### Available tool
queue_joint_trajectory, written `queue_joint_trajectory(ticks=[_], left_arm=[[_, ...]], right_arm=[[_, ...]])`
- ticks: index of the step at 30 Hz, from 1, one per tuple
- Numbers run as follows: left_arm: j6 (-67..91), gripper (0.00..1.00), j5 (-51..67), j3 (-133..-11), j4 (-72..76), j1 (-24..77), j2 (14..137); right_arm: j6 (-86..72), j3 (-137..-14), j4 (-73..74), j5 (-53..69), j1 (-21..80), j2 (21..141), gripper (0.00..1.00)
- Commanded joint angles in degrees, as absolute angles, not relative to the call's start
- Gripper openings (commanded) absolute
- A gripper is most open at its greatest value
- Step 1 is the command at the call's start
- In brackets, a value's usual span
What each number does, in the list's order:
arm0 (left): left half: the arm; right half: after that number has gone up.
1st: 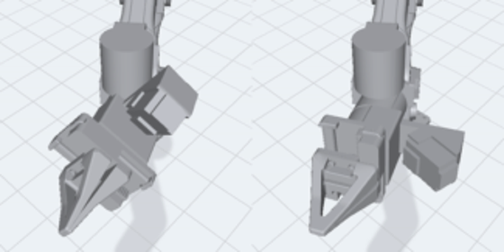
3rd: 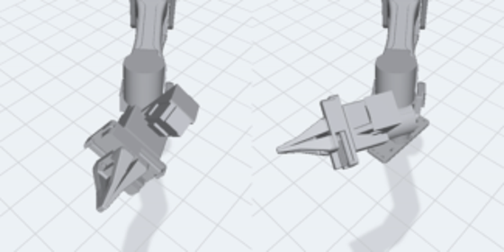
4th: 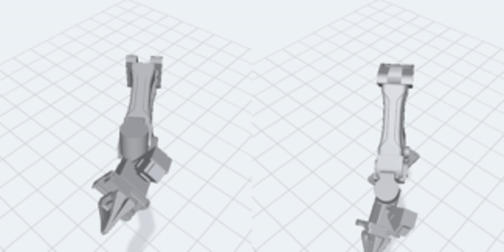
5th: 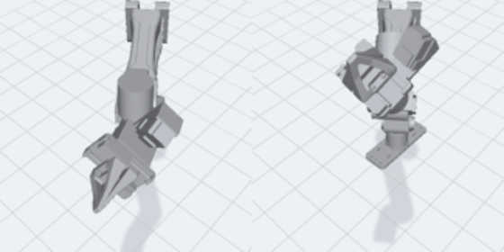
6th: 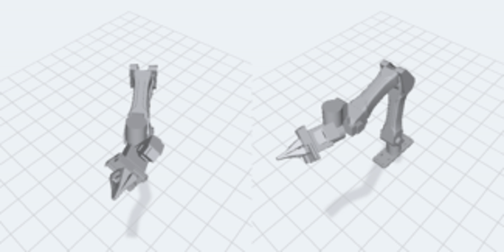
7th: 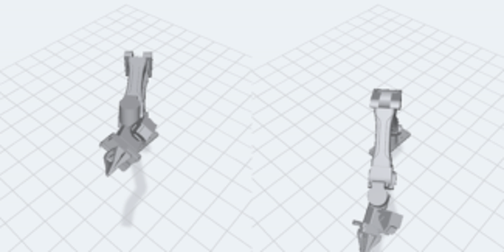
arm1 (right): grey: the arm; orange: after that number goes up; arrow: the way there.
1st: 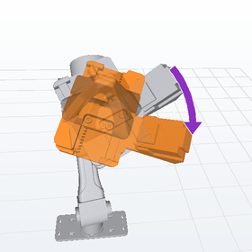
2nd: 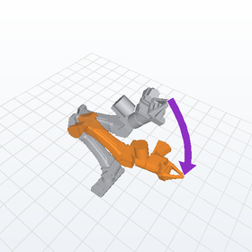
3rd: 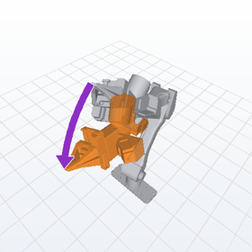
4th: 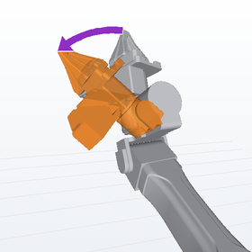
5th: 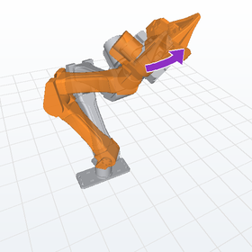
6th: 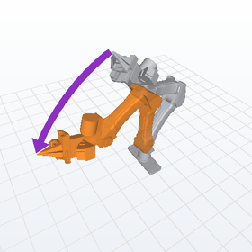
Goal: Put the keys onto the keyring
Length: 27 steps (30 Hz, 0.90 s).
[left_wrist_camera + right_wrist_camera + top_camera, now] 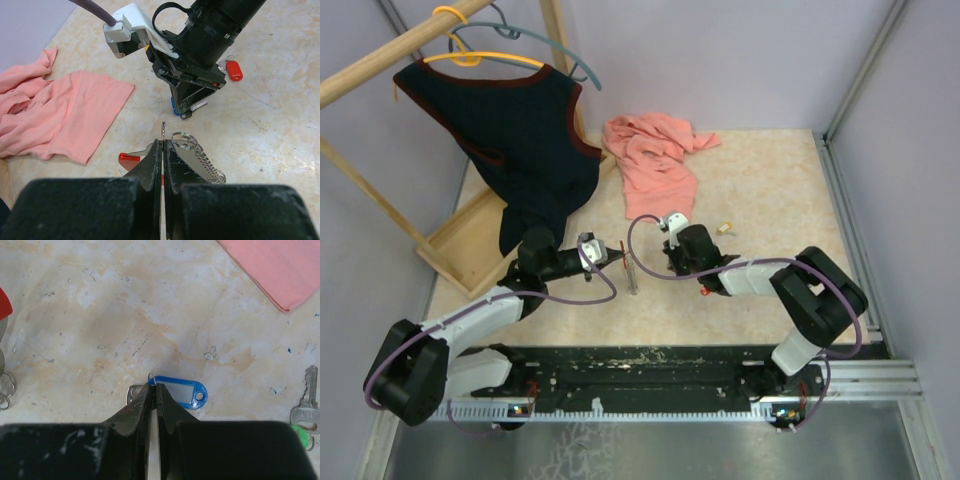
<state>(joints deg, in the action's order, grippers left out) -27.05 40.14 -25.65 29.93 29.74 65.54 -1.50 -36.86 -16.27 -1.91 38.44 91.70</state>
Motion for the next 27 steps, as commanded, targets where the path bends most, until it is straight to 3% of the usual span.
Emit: queue_joint_trajectory(ticks=[1,4,18,27], left_arm=[[-27.55,0.01,41.4,-26.58,30.76,29.36,64.73],[-27.58,0.01,41.48,-26.6,30.85,29.36,64.93],[-29.11,0.01,43.88,-26.74,29.77,29.36,65.74],[-30.84,0.0,47.21,-26.97,28.69,29.36,66.3]], right_arm=[[-1.29,-38.86,-17.41,-2.17,38.06,92.66,0.06],[-0.78,-38.85,-17.15,-1.92,38.05,92.55,0.0],[9.69,-40.8,-9.56,6.17,38.24,82.81,0.0],[24.93,-41.92,-3.35,12.35,40.89,73.09,0.0]])
